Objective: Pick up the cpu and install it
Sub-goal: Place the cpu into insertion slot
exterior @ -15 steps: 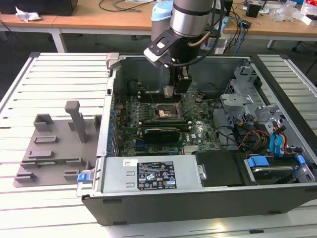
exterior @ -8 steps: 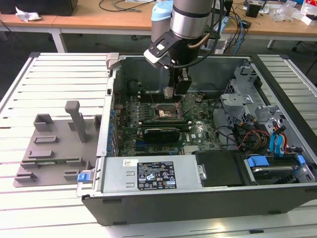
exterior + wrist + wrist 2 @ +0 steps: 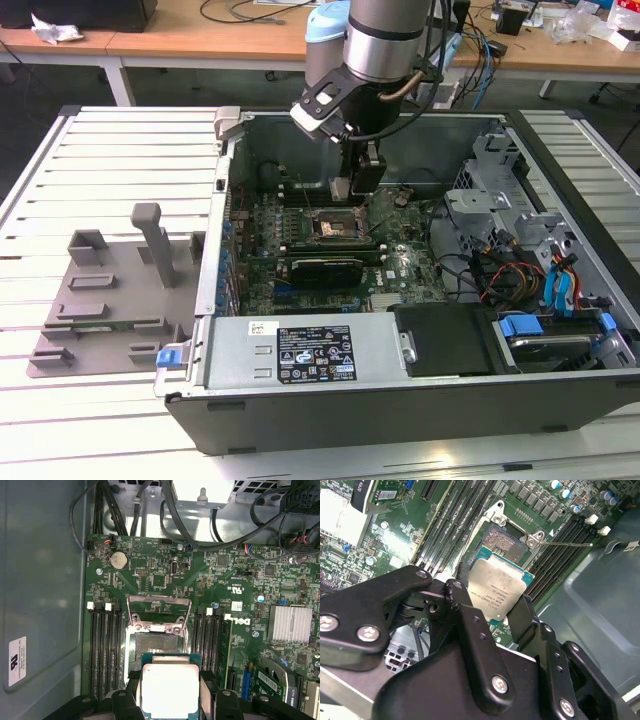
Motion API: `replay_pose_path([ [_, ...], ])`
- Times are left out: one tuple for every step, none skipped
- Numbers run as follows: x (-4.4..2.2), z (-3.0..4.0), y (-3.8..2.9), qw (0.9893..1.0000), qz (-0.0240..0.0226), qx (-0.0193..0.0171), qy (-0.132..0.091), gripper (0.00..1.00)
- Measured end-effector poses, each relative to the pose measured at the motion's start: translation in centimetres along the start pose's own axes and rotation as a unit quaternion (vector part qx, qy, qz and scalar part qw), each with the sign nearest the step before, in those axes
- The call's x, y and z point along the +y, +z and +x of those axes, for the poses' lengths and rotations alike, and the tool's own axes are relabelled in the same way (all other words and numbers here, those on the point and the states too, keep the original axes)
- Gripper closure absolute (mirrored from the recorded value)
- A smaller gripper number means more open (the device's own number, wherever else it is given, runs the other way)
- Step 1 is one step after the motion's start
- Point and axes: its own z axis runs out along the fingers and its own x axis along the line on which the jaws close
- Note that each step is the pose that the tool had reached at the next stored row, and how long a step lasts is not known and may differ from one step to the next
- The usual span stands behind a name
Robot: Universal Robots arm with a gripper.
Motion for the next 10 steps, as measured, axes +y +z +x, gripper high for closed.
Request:
replay_pose_path([
  [0.00,0.00,0.02,1.0000,0.0000,0.0000,0.000,0.45],
  [0.01,0.00,0.11,1.0000,0.0000,0.0000,0.000,0.45],
  [0.01,0.00,0.19,1.0000,0.0000,0.0001,0.000,0.45],
  [0.01,0.00,0.29,1.0000,0.0000,0.0000,0.000,0.45],
  [0.02,0.00,0.42,1.0000,0.0000,0.0000,0.000,0.45],
  [0.02,0.00,0.50,1.0000,0.0001,-0.0001,0.000,0.45],
  [0.03,0.00,0.60,1.0000,0.0000,0.0000,0.000,0.45],
  [0.03,0.00,0.67,1.0000,0.0001,-0.0001,0.000,0.45],
  [0.03,0.00,0.74,1.0000,0.0000,0.0000,0.000,0.45],
  [0.03,0.00,0.78,1.0000,0.0000,0.0000,0.000,0.45],
])
